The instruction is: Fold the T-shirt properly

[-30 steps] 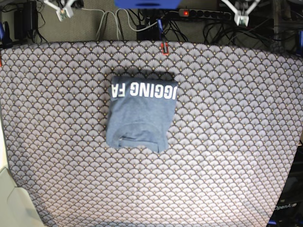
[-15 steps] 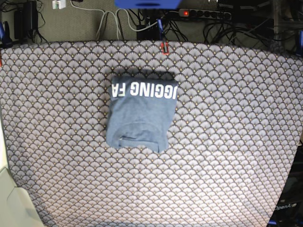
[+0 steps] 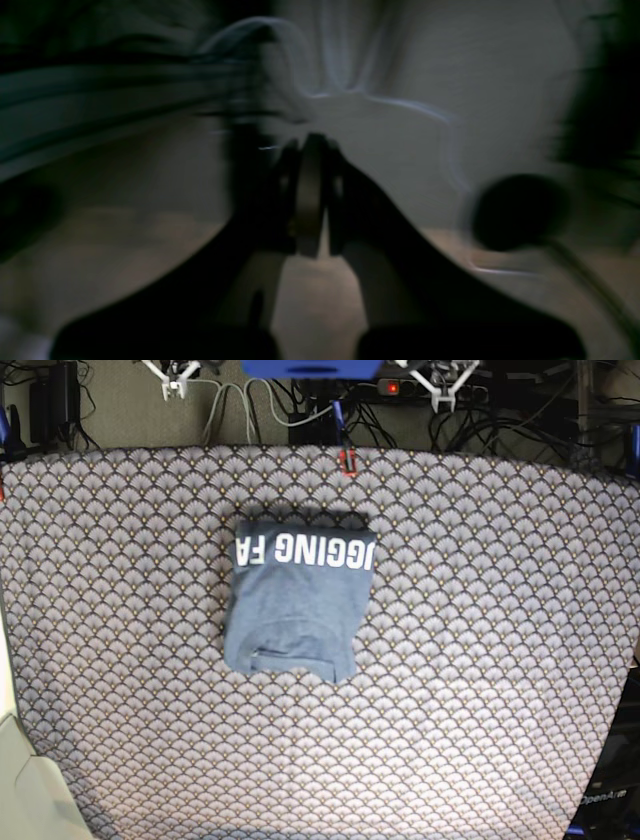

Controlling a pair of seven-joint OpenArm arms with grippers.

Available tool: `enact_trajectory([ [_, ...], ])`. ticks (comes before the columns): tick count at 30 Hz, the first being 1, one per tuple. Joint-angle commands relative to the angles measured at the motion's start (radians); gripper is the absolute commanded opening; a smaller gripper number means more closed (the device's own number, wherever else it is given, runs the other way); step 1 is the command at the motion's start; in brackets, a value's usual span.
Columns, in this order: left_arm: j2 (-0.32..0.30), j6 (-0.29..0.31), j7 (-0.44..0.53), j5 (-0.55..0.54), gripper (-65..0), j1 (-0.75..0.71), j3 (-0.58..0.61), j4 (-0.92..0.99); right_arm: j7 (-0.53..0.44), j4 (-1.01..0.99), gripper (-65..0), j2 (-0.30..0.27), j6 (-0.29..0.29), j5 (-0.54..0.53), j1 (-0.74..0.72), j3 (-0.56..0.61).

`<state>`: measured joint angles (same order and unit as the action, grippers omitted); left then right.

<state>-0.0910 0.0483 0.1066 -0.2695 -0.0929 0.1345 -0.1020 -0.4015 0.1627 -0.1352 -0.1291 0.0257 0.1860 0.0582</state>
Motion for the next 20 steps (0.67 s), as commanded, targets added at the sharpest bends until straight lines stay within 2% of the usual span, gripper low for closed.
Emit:
enact_trajectory([
  [1,-0.006,-0.006,-0.002,0.002,-64.8,-0.003,0.001,0.005,-0.007,-0.001,-65.0,0.007,0.041,0.003,-0.001,0.025],
  [4,-0.013,-0.006,-0.006,0.002,-64.8,0.020,0.001,0.009,-0.004,-0.002,-65.0,0.039,0.161,0.003,-0.012,0.082],
  [6,-0.020,-0.006,-0.005,0.002,-64.8,0.020,0.001,0.009,-0.006,-0.002,-65.0,0.044,0.208,0.003,-0.010,0.090],
  [9,-0.029,-0.006,-0.002,0.003,-64.7,0.022,0.001,0.009,-0.007,-0.001,-65.0,0.061,0.220,0.001,-0.010,0.085],
  [14,-0.026,-0.006,0.002,0.085,-64.7,0.020,-0.002,0.009,-0.003,-0.001,-65.0,0.062,0.220,0.001,-0.012,0.084],
  [20,-0.028,-0.006,0.028,0.092,-64.6,0.018,0.001,0.009,-0.001,-0.001,-65.0,0.062,0.220,-0.002,-0.010,0.084],
])
